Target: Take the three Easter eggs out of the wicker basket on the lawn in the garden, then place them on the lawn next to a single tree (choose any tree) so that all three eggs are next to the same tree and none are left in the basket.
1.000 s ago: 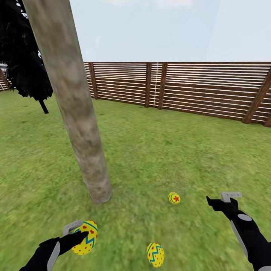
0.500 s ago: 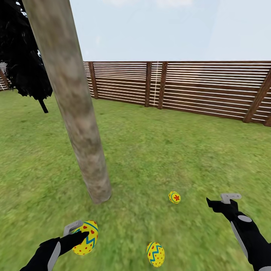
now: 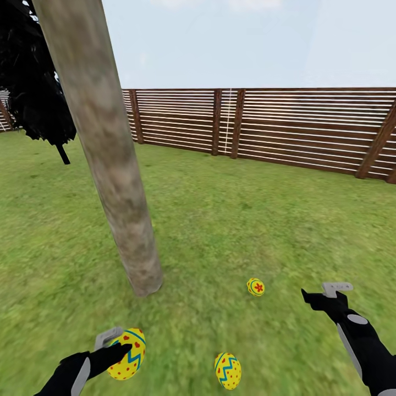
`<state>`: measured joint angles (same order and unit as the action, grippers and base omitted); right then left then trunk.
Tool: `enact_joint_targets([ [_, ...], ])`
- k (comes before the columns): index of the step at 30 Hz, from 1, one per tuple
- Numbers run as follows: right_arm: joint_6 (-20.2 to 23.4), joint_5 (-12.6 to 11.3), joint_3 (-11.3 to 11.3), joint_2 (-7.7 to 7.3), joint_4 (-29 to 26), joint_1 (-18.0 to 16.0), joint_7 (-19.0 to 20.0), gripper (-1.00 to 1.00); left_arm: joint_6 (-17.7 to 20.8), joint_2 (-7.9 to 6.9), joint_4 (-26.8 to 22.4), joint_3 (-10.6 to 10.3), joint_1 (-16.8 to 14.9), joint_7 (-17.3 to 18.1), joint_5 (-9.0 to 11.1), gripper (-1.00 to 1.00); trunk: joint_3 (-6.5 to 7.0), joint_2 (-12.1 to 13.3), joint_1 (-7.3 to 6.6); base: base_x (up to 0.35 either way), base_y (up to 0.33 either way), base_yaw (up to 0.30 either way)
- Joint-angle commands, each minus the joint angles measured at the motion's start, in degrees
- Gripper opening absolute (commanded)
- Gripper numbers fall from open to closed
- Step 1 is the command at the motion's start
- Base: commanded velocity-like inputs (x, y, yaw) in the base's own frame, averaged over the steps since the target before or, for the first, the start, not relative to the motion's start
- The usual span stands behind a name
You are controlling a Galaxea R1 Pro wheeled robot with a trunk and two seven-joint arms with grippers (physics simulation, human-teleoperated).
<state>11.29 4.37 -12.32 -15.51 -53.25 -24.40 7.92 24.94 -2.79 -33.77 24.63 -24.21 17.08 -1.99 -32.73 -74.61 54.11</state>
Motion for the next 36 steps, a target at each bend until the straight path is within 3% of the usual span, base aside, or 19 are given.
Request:
enact_joint_targets([
  [1, 0.3, 0.5, -0.2, 0.04, -0.1, 0.0, 0.4, 1.0, 0.3, 0.06, -0.1, 0.3, 0.0, 0.4, -0.2, -1.0, -0.24, -0.5, 0.23, 0.0, 0.0, 0.0],
  [4, 0.3, 0.5, -0.2, 0.04, -0.1, 0.0, 0.4, 1.0, -5.6, 0.06, 1.0, 0.3, 0.0, 0.3, -0.3, -1.0, -0.78, -1.7, 0.88, 0.0, 0.0, 0.0],
  [6, 0.3, 0.5, -0.2, 0.04, -0.1, 0.0, 0.4, 1.0, -7.0, 0.06, 1.5, 0.3, 0.0, 0.2, -0.3, -1.0, -1.14, -2.5, 1.32, 0.0, 0.0, 0.0],
  [36, 0.3, 0.5, -0.2, 0.04, 0.0, 0.0, 0.4, 1.0, -7.4, 0.06, 1.8, 0.3, 0.0, 0.2, -0.3, -1.0, -6.52, -14.5, 7.91, 0.0, 0.0, 0.0],
])
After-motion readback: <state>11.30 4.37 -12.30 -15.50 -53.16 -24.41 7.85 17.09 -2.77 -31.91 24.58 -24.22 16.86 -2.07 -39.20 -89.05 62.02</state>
